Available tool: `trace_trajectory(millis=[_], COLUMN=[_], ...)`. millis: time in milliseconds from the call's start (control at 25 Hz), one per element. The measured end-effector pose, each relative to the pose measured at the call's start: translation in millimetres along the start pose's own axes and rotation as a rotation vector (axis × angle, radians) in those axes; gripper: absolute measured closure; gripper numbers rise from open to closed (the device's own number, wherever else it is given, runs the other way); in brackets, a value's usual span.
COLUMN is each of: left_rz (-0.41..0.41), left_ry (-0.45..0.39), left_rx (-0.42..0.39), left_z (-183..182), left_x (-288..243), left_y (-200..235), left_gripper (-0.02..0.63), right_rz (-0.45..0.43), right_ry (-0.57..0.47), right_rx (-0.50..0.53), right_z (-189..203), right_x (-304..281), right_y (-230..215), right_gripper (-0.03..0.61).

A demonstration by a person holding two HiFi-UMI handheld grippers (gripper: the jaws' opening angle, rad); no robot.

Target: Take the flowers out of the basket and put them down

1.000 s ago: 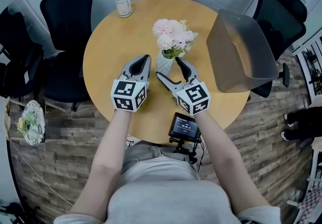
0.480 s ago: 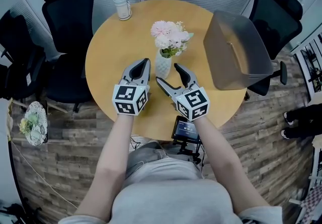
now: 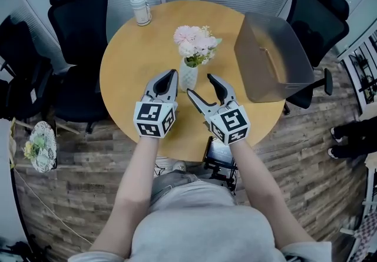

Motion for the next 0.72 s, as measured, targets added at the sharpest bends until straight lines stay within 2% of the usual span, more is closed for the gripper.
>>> trace_trajectory(millis=[120, 400, 600, 720], left_rz=[0.008, 0.028, 0.049, 0.063], left_ry=[-0.011, -0.024, -0.018, -0.028], left_rx=[-0.007, -0.025, -0.03, -0.038], left_z=[-6, -20, -27, -34], left_x=[3, 13, 20, 23], left_y=[-6, -16, -22, -26], left_gripper=[0.611, 0.611, 0.611, 0.611], right_rz=[0.034, 0.093, 0.112, 0.129], right_ry=[-0.035, -0.091, -0.106, -0.126], right_rx=[0.011, -0.009, -0.01, 0.006], right_z=[-13, -33, -47, -57], right_x=[9, 25, 31, 34], right_y=[-1, 3, 11, 14], right_gripper=[0.336, 0.491, 0.545, 0.554])
Point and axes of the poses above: the fingertips, and each gripper's own axes: x backward along the fingers, y to its left, z out of its underside, the point moved 5 cm from there along x, backward along the fingers, and after that the axes turned 5 degrees about -z, right-handed, at the moved point
